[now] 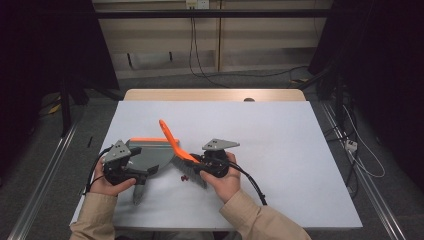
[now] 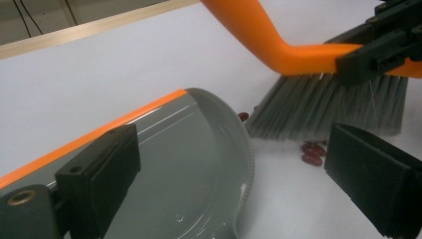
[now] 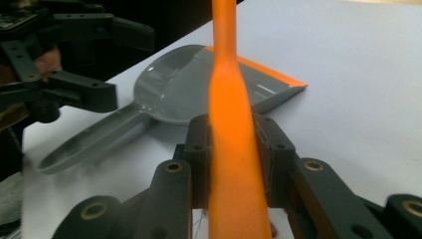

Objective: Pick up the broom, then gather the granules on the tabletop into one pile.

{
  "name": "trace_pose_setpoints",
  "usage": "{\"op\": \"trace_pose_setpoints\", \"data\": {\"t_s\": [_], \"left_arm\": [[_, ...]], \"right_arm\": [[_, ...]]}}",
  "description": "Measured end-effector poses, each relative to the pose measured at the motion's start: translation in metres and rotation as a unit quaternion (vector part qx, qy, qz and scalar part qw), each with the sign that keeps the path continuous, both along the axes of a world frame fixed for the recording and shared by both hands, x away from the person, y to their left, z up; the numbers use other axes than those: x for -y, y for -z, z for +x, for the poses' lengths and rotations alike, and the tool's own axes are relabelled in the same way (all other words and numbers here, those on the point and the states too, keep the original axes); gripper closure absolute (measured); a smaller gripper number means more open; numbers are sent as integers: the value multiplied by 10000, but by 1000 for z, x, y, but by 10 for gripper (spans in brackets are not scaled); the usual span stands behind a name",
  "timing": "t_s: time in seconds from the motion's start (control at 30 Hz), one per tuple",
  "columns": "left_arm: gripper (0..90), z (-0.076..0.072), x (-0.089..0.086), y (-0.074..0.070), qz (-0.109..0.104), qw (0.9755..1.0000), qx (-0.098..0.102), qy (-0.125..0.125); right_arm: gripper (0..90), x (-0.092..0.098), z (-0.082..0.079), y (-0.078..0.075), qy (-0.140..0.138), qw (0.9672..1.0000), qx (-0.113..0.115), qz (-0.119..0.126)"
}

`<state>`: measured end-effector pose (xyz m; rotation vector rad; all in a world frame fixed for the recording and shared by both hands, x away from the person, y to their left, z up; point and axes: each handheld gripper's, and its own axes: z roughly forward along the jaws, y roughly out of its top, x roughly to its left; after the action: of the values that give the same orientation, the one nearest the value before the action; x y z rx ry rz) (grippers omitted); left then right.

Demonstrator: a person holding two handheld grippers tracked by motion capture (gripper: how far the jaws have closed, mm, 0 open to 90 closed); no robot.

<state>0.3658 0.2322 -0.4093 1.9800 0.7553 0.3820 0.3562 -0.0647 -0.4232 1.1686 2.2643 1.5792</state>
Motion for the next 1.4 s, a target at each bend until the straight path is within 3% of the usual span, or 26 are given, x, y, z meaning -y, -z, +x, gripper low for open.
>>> {"op": "trace_pose_setpoints", "data": {"t_s": [0.27, 0.57, 0.83, 1.4], "left_arm": [[75, -1, -2, 0, 32, 10000, 2, -16], [75, -1, -1, 0, 60, 10000, -1, -3], [75, -1, -1, 0, 59, 10000, 8, -17], [75, -1, 1, 1, 87, 10000, 27, 13]], "right_arm": [[713, -10, -4, 9, -52, 9992, -332, 211], [713, -14, 5, 15, 191, 9994, -291, 90], [710, -5, 15, 18, 332, 9987, -394, 63], [703, 22, 13, 20, 671, 9969, -411, 64]]}}
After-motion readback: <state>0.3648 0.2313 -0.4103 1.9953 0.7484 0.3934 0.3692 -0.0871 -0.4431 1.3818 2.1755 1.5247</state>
